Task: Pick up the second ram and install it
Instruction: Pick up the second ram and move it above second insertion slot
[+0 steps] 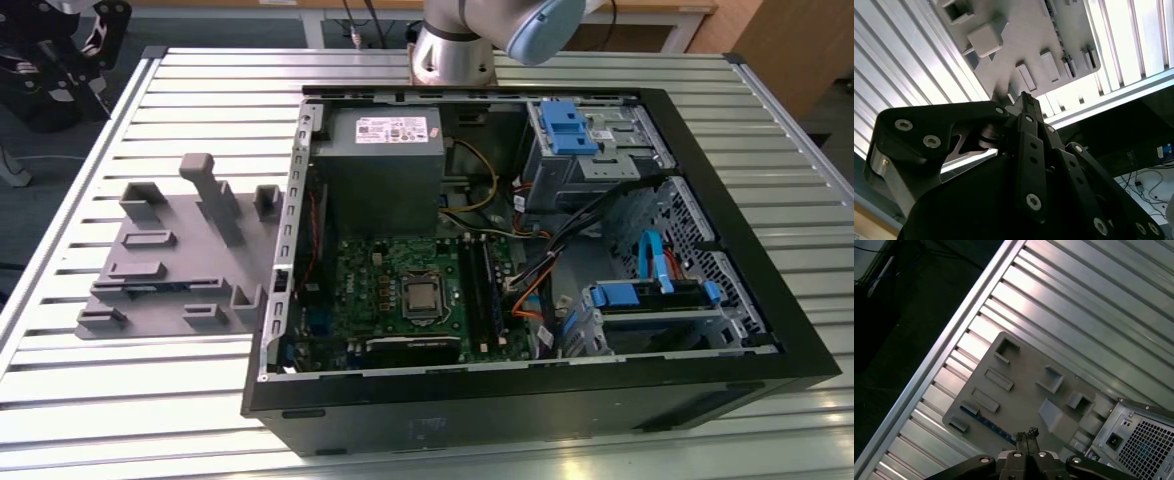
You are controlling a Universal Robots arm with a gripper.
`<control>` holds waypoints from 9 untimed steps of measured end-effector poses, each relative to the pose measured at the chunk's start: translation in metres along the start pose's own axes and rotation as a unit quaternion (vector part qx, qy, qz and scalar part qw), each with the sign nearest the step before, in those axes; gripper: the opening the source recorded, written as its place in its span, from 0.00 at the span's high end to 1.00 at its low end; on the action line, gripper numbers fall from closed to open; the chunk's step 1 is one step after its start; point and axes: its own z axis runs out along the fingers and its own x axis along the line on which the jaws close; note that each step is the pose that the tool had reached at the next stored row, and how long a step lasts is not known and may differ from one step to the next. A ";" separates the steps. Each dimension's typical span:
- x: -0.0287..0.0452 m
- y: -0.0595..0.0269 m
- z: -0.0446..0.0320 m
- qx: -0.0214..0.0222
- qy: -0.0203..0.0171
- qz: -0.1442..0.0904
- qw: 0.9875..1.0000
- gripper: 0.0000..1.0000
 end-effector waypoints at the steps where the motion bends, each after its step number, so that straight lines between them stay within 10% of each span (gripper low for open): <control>1: 0.0000 0.0000 0.0000 0.000 0.000 -0.001 1.000 0.89; 9: 0.0001 0.0000 0.0000 0.000 0.000 -0.012 1.000 0.89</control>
